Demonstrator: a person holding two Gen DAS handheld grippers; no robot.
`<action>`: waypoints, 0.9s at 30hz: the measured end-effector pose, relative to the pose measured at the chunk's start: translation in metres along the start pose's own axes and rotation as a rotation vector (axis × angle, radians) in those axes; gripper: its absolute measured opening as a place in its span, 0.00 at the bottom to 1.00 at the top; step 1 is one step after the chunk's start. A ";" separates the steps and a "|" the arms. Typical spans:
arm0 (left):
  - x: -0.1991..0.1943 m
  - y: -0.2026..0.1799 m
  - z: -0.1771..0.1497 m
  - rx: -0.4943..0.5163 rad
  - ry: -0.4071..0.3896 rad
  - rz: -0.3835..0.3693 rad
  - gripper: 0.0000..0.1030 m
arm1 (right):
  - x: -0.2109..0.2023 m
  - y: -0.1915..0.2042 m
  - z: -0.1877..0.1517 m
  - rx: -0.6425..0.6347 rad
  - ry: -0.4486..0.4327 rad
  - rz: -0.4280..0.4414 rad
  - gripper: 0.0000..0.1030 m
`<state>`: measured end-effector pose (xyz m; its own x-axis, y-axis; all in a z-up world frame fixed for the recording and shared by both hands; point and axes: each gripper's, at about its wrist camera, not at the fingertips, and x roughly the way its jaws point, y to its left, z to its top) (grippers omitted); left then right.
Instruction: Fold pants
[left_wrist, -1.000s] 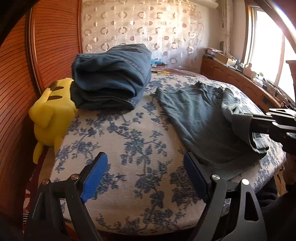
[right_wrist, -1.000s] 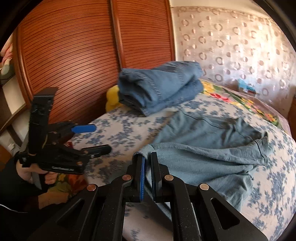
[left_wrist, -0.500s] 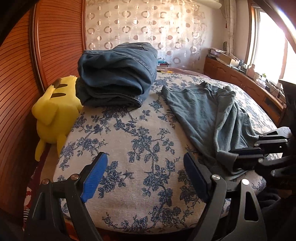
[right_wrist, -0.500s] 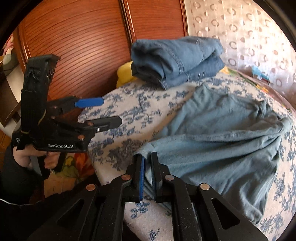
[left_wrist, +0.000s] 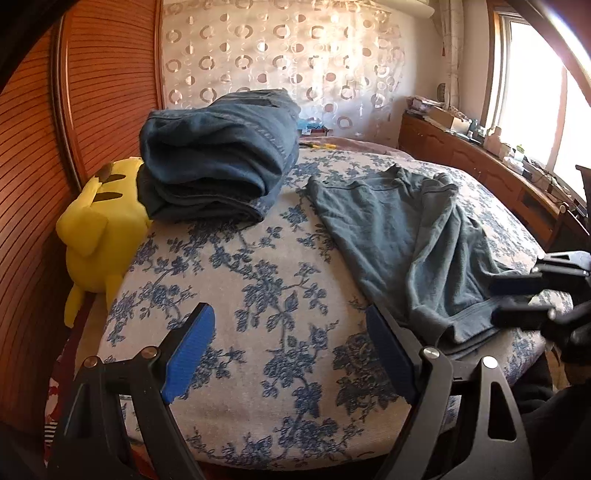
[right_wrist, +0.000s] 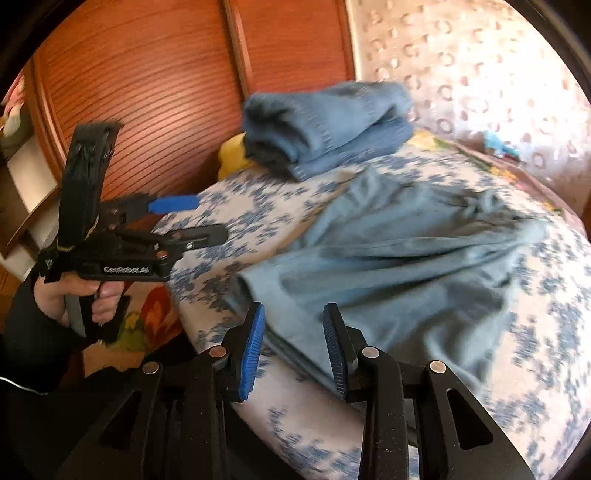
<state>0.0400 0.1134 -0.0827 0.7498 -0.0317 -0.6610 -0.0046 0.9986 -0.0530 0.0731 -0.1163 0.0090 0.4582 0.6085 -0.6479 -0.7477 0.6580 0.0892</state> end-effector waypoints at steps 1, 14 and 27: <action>0.000 -0.002 0.001 0.005 -0.001 -0.004 0.82 | -0.006 -0.006 -0.002 0.010 -0.016 -0.025 0.33; 0.017 -0.064 0.043 0.138 -0.034 -0.132 0.82 | -0.037 -0.093 -0.028 0.200 -0.082 -0.346 0.36; 0.061 -0.133 0.098 0.278 0.029 -0.283 0.59 | -0.023 -0.103 -0.032 0.234 -0.063 -0.390 0.37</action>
<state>0.1513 -0.0173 -0.0424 0.6769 -0.3043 -0.6702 0.3814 0.9238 -0.0342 0.1247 -0.2123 -0.0098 0.7181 0.3162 -0.6199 -0.3880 0.9214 0.0206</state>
